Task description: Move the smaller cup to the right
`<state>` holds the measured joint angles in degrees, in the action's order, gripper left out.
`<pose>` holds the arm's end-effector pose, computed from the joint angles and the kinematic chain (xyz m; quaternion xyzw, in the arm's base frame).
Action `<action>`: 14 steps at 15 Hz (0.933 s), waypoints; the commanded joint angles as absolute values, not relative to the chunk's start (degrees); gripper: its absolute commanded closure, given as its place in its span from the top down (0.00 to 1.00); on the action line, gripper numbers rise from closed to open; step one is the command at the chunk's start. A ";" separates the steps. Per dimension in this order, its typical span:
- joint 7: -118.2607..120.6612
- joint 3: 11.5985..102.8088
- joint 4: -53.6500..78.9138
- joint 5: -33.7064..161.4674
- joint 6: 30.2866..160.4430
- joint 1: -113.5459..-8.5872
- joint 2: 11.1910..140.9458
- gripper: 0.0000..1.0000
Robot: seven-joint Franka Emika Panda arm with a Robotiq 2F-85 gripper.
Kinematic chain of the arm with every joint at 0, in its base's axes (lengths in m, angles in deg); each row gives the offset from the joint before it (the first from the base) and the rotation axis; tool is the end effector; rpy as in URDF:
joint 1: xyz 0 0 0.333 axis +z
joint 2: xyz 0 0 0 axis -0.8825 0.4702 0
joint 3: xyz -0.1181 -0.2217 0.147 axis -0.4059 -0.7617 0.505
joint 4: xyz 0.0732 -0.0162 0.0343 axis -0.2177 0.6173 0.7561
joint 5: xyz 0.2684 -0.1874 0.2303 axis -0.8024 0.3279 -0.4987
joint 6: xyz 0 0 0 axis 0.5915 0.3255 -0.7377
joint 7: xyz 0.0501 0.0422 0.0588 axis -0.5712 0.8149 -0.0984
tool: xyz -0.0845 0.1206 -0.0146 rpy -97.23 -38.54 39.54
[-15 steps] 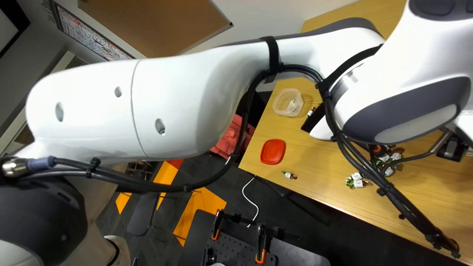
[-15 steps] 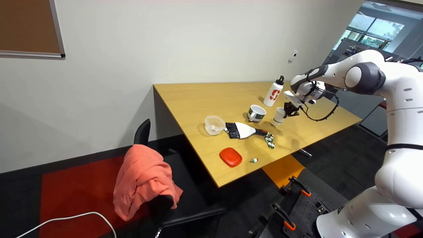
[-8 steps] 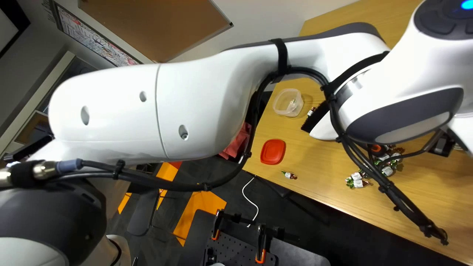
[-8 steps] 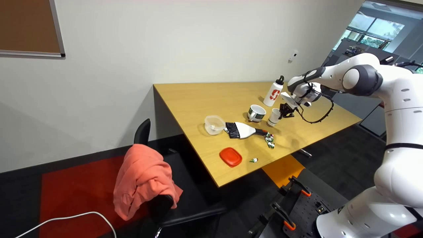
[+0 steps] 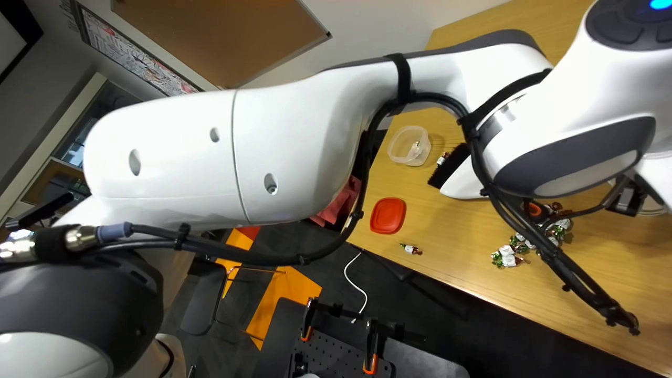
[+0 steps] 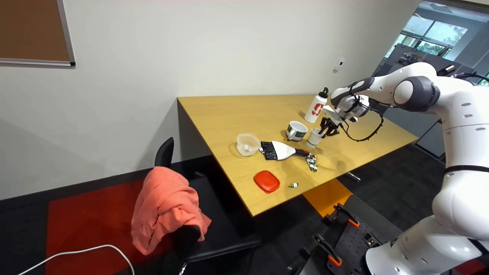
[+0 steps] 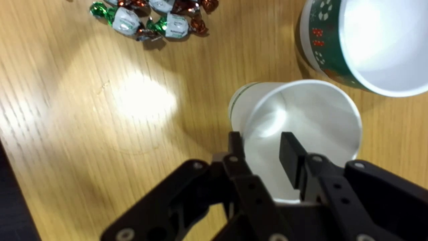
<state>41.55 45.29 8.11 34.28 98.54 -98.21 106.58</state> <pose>0.4604 -0.5366 0.1276 -0.5661 0.8204 -0.0516 0.0614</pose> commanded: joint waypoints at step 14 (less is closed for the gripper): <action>14.05 46.96 19.36 37.51 81.93 -92.53 81.03 1.00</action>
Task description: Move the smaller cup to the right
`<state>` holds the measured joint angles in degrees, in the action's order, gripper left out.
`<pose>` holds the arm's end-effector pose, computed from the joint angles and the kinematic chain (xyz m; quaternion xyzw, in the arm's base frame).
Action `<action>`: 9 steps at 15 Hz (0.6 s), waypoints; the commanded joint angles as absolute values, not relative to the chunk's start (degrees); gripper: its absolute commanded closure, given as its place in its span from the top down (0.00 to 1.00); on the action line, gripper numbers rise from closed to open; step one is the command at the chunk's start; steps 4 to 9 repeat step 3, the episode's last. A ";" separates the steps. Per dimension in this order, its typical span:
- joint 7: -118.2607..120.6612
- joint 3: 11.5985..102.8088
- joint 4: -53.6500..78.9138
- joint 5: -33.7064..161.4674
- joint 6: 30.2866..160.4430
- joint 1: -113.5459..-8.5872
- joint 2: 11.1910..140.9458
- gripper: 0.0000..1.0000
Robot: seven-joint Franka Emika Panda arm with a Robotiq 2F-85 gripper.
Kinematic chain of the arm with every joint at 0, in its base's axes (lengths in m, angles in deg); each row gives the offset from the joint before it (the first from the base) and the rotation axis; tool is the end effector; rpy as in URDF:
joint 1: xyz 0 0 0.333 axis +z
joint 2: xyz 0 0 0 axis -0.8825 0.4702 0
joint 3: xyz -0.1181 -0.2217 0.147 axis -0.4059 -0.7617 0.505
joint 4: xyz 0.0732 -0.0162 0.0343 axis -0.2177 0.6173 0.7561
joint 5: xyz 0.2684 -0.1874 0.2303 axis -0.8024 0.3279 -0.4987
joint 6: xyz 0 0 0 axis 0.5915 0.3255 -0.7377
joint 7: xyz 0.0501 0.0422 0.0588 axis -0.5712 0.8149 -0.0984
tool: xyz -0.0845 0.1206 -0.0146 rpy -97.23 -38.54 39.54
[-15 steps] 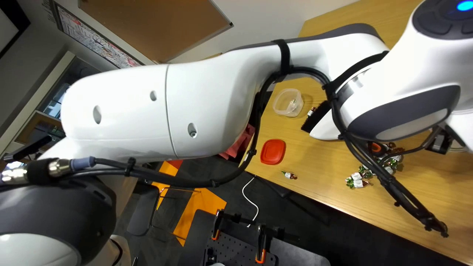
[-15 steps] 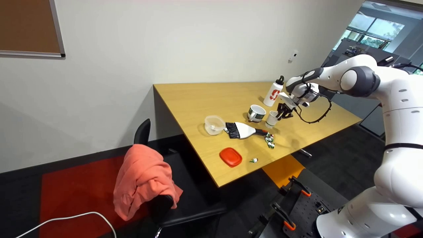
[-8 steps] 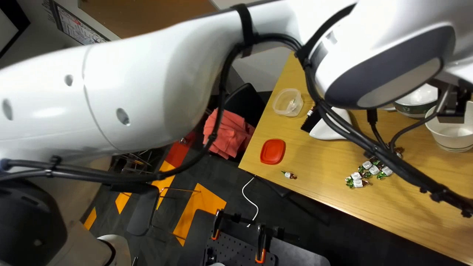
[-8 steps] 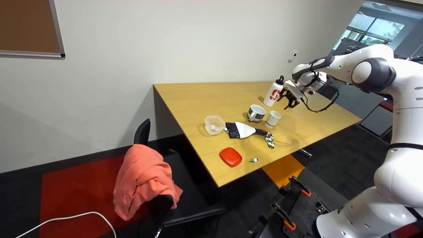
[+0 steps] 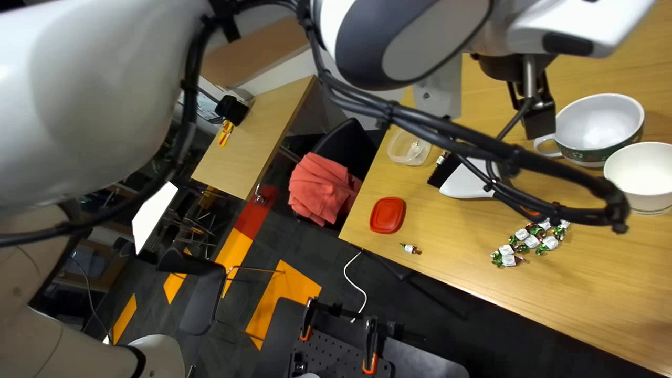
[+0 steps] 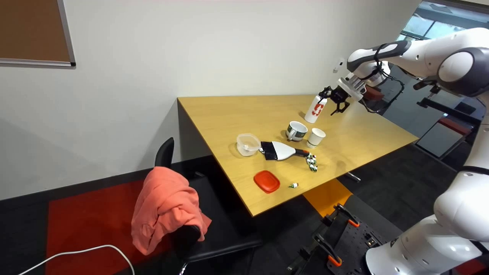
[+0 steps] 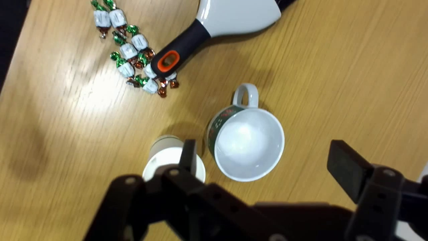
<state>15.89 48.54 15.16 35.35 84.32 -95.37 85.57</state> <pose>0.5016 -0.4578 0.2942 -0.7714 0.6196 -0.0629 0.1304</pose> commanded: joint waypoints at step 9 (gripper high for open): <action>14.17 45.64 20.01 40.06 81.13 -89.81 79.99 1.00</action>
